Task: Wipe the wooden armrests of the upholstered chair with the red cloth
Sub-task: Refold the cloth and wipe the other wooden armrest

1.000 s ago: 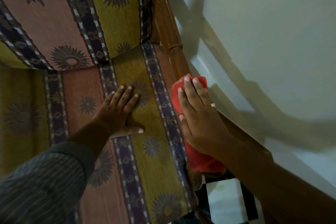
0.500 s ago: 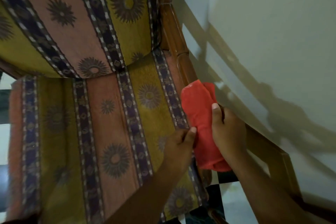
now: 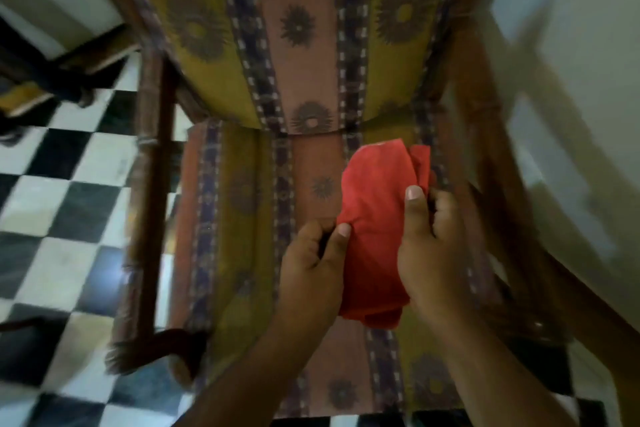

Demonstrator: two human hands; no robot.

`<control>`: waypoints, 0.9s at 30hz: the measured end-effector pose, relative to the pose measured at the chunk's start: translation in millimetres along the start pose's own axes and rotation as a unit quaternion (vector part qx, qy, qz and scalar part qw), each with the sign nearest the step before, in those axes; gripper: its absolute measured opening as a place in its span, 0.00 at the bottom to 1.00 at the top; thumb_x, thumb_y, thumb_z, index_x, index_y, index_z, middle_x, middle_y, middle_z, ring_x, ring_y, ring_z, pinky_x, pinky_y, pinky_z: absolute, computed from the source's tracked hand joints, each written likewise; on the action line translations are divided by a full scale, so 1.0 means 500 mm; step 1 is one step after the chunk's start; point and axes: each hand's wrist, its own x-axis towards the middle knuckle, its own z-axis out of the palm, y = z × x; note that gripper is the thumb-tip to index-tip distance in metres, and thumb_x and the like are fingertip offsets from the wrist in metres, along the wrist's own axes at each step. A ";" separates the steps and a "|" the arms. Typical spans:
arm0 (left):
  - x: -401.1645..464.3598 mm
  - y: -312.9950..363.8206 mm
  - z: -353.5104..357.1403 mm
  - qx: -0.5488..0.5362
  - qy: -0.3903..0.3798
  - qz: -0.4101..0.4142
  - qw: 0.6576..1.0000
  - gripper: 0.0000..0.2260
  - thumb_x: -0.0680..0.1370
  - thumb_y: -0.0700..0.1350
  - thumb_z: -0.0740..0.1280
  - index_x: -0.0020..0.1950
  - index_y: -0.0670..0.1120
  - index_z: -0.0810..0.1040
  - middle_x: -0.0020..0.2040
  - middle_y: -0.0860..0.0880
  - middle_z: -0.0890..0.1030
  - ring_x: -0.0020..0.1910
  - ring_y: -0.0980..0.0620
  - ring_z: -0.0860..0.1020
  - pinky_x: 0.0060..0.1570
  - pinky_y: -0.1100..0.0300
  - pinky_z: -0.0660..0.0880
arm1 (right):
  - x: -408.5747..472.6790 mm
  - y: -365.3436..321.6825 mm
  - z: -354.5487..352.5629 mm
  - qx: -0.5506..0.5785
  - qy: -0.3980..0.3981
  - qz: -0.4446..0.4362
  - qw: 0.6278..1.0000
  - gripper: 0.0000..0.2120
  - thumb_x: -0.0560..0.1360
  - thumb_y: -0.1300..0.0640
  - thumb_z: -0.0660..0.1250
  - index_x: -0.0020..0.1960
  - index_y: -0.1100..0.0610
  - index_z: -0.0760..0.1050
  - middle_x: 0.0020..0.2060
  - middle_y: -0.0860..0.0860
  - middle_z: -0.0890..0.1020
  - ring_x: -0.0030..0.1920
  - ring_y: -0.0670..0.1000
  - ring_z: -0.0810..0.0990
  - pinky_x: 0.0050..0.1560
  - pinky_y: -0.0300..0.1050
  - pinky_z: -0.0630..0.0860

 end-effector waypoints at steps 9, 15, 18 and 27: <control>-0.039 0.004 -0.483 0.088 0.210 0.055 0.972 0.08 0.78 0.54 0.64 0.44 0.54 0.80 0.41 0.60 0.82 0.39 0.62 0.79 0.37 0.73 0.72 | -0.289 -0.190 0.370 0.070 -0.129 -0.041 0.988 0.10 0.80 0.43 0.56 0.51 0.47 0.72 0.38 0.41 0.77 0.38 0.37 0.76 0.40 0.29 0.68; -0.018 -0.149 -0.581 0.245 0.183 -0.069 0.949 0.07 0.81 0.45 0.65 0.45 0.55 0.77 0.41 0.52 0.82 0.44 0.47 0.80 0.39 0.58 0.70 | -0.373 -0.098 0.476 -0.083 -0.193 0.000 0.978 0.16 0.81 0.49 0.62 0.61 0.59 0.76 0.53 0.57 0.84 0.52 0.56 0.81 0.43 0.39 0.63; -0.018 -0.196 -0.586 0.255 0.161 -0.089 0.949 0.04 0.82 0.47 0.64 0.50 0.56 0.78 0.48 0.48 0.83 0.43 0.52 0.79 0.38 0.64 0.70 | -0.373 -0.051 0.489 -0.081 -0.196 0.009 0.977 0.16 0.80 0.51 0.64 0.62 0.61 0.76 0.51 0.53 0.82 0.53 0.54 0.79 0.44 0.35 0.61; 0.017 -0.173 -0.526 0.554 0.004 0.197 0.809 0.28 0.82 0.56 0.53 0.78 0.44 0.63 0.79 0.39 0.60 0.78 0.35 0.57 0.71 0.40 0.61 | -0.247 0.028 0.463 -0.151 -0.264 -0.060 0.951 0.19 0.80 0.44 0.57 0.51 0.56 0.80 0.44 0.57 0.84 0.47 0.47 0.82 0.48 0.40 0.73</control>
